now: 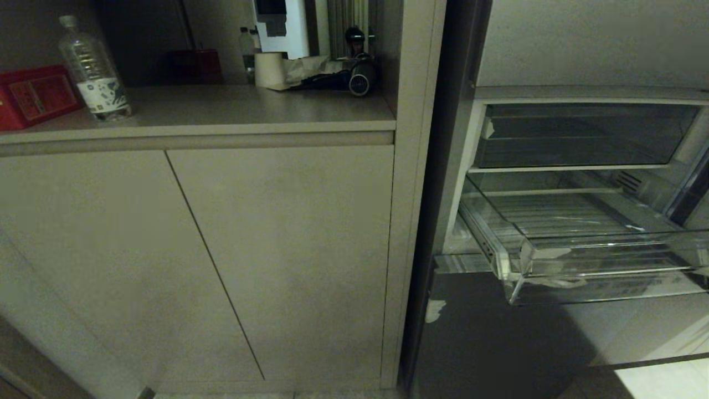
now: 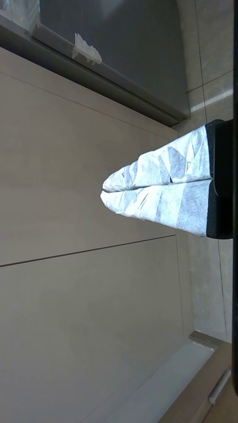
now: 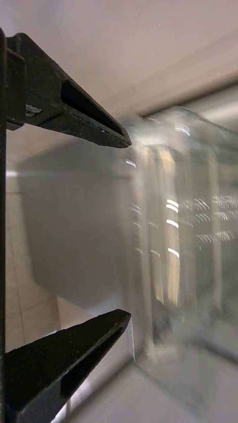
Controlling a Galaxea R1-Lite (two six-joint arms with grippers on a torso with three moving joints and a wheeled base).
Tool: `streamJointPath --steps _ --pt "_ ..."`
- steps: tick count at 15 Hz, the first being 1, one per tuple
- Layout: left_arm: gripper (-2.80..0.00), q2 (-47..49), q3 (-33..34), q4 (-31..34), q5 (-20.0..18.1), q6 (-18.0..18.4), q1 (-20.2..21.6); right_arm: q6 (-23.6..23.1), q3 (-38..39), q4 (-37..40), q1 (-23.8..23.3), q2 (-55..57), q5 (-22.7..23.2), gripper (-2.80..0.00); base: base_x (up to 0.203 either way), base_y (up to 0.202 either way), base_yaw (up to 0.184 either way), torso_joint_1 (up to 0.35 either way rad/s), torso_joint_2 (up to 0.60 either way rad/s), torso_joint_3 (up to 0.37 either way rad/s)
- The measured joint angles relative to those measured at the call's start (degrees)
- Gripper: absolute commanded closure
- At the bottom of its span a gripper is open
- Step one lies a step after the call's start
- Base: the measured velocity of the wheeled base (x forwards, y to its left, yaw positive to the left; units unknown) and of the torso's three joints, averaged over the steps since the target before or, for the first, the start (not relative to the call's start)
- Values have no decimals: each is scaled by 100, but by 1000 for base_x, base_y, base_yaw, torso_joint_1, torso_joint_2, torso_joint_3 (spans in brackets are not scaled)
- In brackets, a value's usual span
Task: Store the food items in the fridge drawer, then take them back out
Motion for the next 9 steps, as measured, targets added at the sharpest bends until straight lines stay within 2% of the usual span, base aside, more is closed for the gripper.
streamJointPath --steps 3,6,9 --pt "0 0 0 0 0 0 0 -24 843 130 224 -677 525 -280 0 0 0 0 0 0" --pt "0 0 0 0 0 -7 0 -18 1700 -124 322 -1020 677 -280 0 0 0 0 0 0" --pt "0 0 0 0 0 -9 -2 -108 1868 -120 -34 -1199 1038 -280 0 0 0 0 0 0"
